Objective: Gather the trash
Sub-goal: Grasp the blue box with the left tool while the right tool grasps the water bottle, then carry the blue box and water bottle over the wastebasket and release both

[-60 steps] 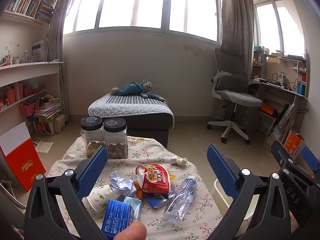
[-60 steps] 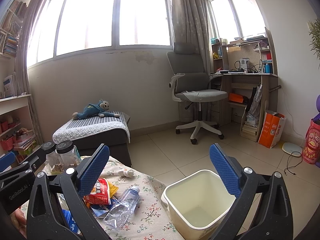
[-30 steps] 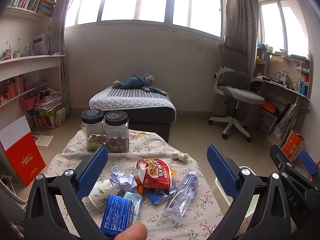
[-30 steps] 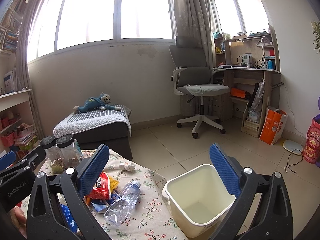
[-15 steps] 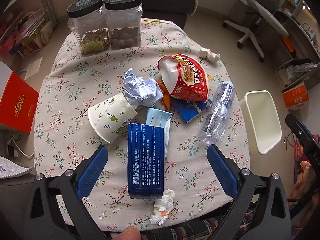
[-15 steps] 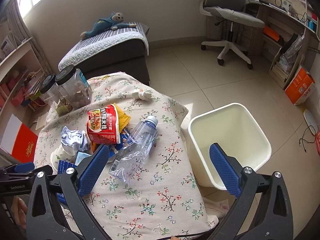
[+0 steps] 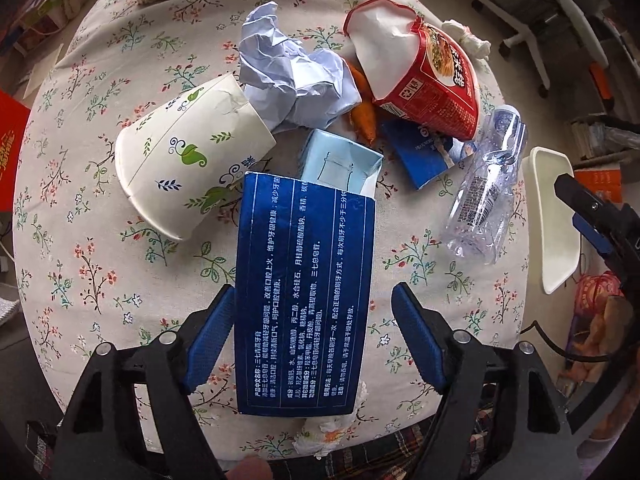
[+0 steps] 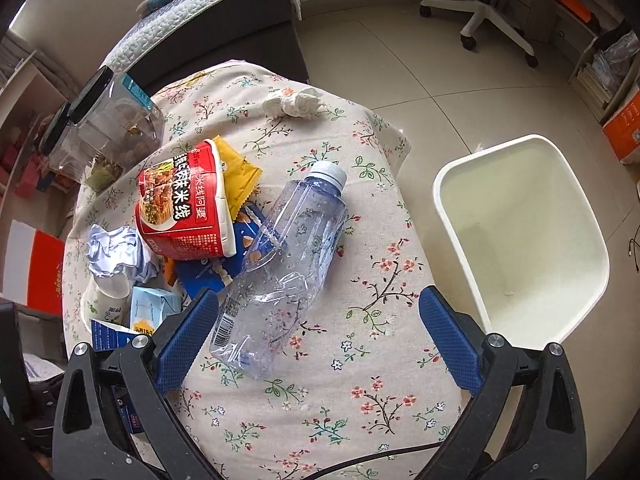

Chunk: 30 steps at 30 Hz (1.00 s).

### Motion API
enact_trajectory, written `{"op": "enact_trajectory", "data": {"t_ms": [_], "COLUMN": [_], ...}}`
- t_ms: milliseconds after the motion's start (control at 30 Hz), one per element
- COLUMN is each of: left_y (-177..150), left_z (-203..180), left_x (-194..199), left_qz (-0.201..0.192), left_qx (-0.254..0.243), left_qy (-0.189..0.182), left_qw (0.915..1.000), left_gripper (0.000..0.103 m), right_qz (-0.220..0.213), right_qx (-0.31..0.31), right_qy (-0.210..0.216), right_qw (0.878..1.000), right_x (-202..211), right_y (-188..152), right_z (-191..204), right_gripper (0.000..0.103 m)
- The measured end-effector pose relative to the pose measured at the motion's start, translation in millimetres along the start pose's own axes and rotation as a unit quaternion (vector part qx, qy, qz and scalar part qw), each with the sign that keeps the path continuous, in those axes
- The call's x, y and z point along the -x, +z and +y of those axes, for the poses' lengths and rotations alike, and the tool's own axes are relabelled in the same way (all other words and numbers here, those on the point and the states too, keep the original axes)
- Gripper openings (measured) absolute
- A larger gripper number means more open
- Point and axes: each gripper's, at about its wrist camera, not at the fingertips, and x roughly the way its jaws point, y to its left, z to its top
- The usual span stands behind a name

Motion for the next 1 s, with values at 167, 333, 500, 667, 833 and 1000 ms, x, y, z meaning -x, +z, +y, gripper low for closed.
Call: {"op": "enact_trajectory", "data": {"t_ms": [167,333,500,667,833,1000], "left_y": [-6,-10,-7,6,9,12], "left_z": [0,5,10,-5,-9,-10], "left_x": [12,56,93,95,92,88], "left_qz": [-0.022,-0.089,-0.176,-0.215,-0.230,-0.234], "left_qx": [-0.029,-0.044,-0.048,-0.058,-0.063,-0.060], "left_qy": [0.000,-0.058,-0.091,-0.093,-0.084,-0.078], "left_qw": [0.9993,0.9934,0.9790,0.9705,0.9676,0.9672], "left_gripper": [0.055,0.055,0.055,0.055,0.055,0.055], "right_qz": [0.018,0.015,0.019,0.030,0.040,0.044], "right_qx": [-0.011,-0.039,-0.075,-0.079,-0.074,-0.082], "right_qy": [-0.012,-0.016,-0.003,0.004,0.005,0.008], "right_qw": [1.000,0.999,0.997,0.996,0.996,0.996], "right_x": [-23,-37,-54,-68,-81,-84], "right_y": [8,17,25,27,29,30], "right_z": [7,8,3,4,7,2], "right_gripper": [0.096,0.096,0.096,0.096,0.094,0.076]}}
